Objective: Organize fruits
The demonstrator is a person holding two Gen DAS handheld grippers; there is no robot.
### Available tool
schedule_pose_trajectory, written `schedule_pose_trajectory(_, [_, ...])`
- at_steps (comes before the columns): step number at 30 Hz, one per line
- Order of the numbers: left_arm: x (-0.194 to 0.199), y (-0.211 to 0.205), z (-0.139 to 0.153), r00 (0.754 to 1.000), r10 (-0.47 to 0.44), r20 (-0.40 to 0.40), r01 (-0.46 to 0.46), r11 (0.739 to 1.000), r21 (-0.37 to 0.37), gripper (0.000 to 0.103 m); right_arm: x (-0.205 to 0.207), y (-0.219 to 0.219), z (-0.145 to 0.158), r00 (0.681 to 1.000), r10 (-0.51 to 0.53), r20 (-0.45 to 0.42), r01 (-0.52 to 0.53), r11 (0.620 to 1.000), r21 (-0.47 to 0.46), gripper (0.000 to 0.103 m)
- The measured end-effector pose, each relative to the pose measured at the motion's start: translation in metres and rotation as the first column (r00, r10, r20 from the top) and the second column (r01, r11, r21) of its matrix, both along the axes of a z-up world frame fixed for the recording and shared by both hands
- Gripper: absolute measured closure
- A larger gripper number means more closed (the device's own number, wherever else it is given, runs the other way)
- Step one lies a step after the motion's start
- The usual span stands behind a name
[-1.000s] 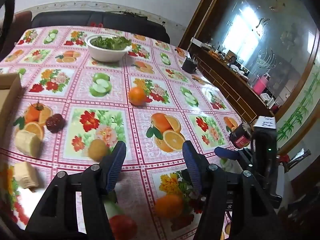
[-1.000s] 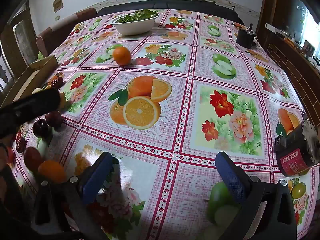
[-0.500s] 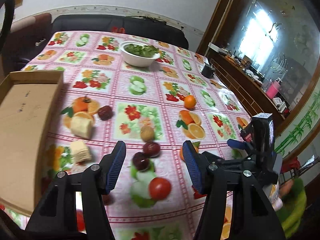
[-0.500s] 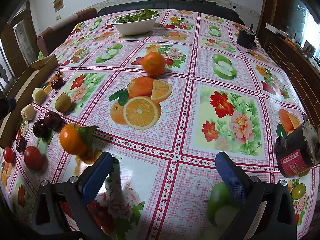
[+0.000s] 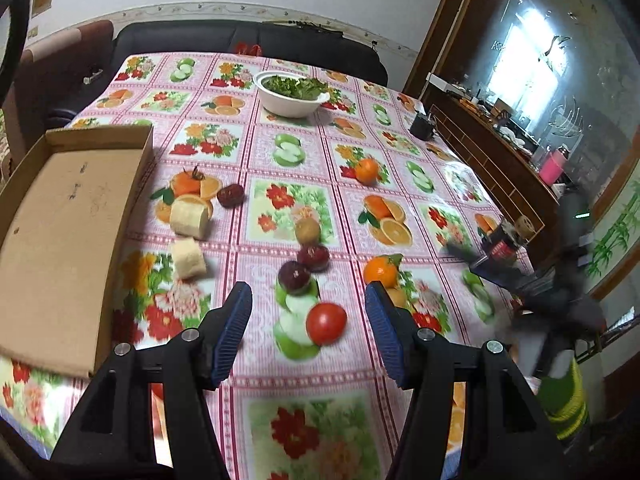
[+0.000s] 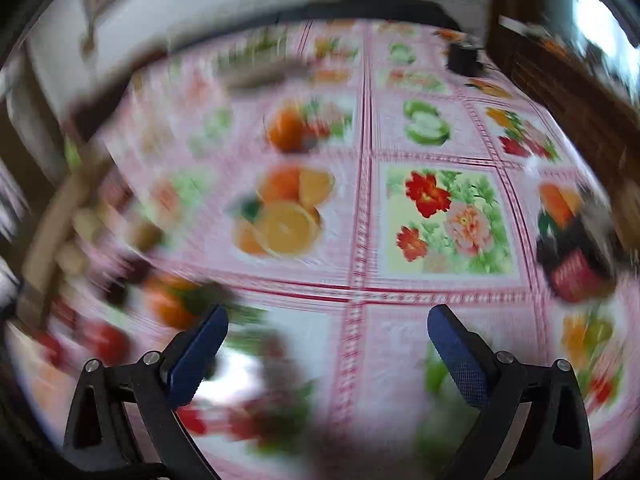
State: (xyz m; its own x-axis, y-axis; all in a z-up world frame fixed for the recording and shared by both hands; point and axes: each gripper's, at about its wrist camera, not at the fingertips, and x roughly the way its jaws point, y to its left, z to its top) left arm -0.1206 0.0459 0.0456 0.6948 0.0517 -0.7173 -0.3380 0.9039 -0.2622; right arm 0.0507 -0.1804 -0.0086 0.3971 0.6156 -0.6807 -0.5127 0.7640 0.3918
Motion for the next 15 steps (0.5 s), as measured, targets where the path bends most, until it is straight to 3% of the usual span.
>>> schedule_pose_trajectory(1, [-0.004, -0.002, 0.0, 1.0, -0.003, 0.0, 0.003, 1.0, -0.004, 0.045, -0.007, -0.013, 0.007, 0.999, 0.0, -0.044, 0.006, 0.989, 0.145, 0.002])
schedule_pose_trajectory(2, [-0.008, -0.003, 0.0, 1.0, -0.004, -0.003, 0.004, 1.0, -0.005, 0.045, -0.012, -0.019, 0.012, 0.998, 0.002, -0.064, 0.012, 0.976, 0.219, 0.001])
schedule_pose_trajectory(7, [-0.024, -0.012, -0.002, 0.999, -0.006, -0.033, 0.006, 1.0, 0.009, 0.045, -0.047, -0.031, 0.054, 0.999, 0.052, -0.008, -0.047, 0.945, 0.324, 0.001])
schedule_pose_trajectory(8, [-0.027, -0.012, -0.002, 0.999, 0.0, -0.033, 0.0, 1.0, 0.013, 0.045, -0.055, -0.038, 0.063, 0.999, 0.048, 0.009, -0.048, 0.929, 0.368, 0.0])
schedule_pose_trajectory(10, [-0.035, -0.013, -0.002, 0.999, 0.012, -0.036, -0.012, 1.0, 0.016, 0.045, -0.065, -0.049, 0.072, 0.996, 0.088, -0.005, -0.073, 0.861, 0.504, 0.0])
schedule_pose_trajectory(13, [-0.043, -0.013, -0.003, 0.999, 0.022, -0.045, -0.02, 0.999, 0.029, 0.045, -0.061, -0.035, 0.066, 0.978, 0.181, -0.106, -0.111, 0.877, 0.468, 0.0])
schedule_pose_trajectory(15, [-0.049, -0.015, -0.004, 0.999, 0.026, -0.047, -0.024, 0.999, 0.043, 0.045, -0.075, -0.038, 0.069, 0.998, 0.047, -0.031, -0.033, 0.933, 0.359, 0.0])
